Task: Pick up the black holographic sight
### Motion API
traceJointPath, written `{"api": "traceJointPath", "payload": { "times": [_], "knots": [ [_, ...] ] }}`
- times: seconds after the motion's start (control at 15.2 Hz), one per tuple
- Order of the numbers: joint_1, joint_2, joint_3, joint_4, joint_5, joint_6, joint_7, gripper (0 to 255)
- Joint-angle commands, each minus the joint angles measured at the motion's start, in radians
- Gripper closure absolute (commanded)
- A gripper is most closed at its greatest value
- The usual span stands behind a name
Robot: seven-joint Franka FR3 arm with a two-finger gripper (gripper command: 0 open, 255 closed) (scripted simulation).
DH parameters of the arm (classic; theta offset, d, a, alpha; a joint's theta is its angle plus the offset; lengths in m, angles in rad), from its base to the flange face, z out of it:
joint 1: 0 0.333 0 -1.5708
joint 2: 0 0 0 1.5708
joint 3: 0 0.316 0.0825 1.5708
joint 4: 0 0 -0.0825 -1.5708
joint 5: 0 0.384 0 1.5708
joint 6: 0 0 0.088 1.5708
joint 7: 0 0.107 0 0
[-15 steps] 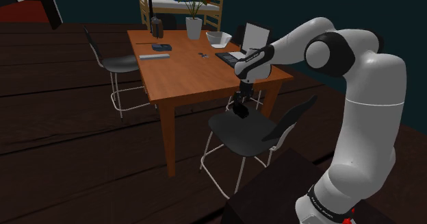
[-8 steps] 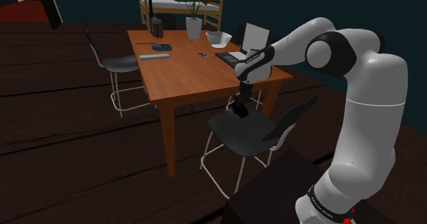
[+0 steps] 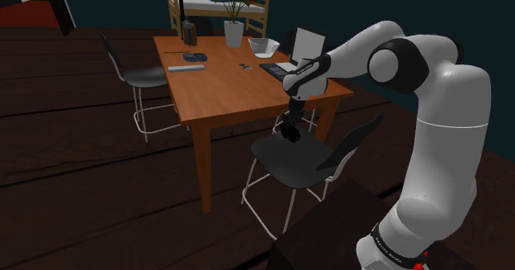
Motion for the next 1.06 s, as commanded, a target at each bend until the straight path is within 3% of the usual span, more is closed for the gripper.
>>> {"api": "traceJointPath", "payload": {
  "times": [0.0, 0.99],
  "knots": [
    [-0.003, 0.06, 0.005, 0.011, -0.002, 0.03, -0.018, 255],
    [0.012, -0.049, -0.018, 0.047, -0.048, -0.11, 0.016, 255]
  ]
}}
